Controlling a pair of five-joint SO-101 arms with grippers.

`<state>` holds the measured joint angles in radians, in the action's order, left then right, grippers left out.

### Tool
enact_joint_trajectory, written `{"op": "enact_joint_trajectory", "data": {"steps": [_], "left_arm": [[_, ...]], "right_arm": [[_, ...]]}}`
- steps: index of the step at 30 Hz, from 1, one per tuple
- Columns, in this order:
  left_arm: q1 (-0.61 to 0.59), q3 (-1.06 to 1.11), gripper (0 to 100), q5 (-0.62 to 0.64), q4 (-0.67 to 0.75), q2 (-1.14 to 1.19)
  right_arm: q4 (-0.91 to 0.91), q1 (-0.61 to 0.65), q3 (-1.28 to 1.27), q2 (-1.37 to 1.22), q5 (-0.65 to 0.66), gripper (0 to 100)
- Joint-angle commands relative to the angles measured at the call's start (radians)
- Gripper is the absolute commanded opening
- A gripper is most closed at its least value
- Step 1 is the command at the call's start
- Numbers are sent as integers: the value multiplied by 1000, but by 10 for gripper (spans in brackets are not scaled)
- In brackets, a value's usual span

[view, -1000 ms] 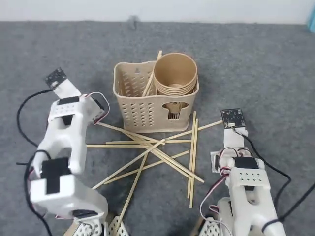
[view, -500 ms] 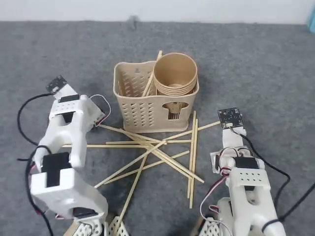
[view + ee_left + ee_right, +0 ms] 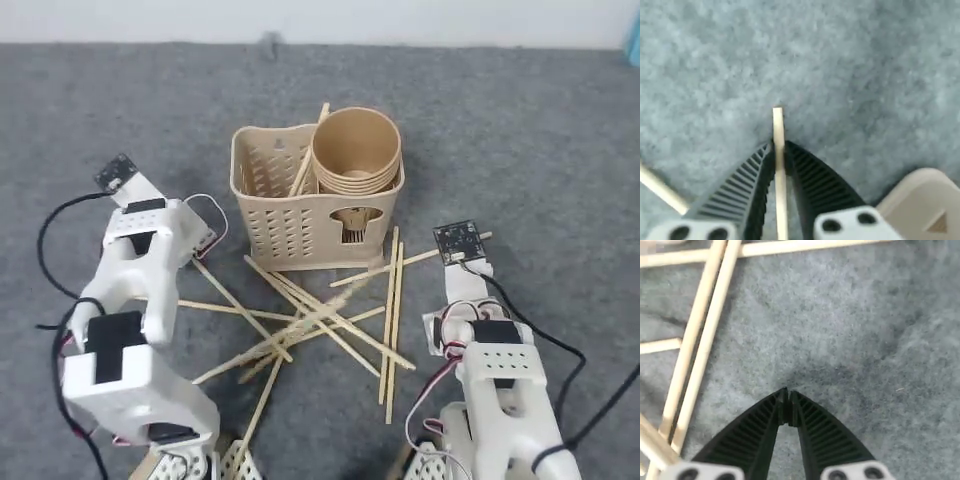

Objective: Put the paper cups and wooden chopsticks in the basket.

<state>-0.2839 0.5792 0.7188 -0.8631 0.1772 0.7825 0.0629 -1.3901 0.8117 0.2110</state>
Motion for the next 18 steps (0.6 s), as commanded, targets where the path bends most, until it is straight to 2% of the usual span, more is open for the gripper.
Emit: {"op": "enact_joint_trajectory", "data": {"steps": [1, 9, 18], "left_arm": [[12, 2, 13, 5, 31, -14], [-35, -61, 13, 3, 25, -87], [-44, -54, 13, 0, 25, -523]], "right_arm": [[-7, 2, 12, 28, 17, 8], [-7, 2, 12, 28, 17, 8], [-12, 2, 11, 28, 17, 8]]}}
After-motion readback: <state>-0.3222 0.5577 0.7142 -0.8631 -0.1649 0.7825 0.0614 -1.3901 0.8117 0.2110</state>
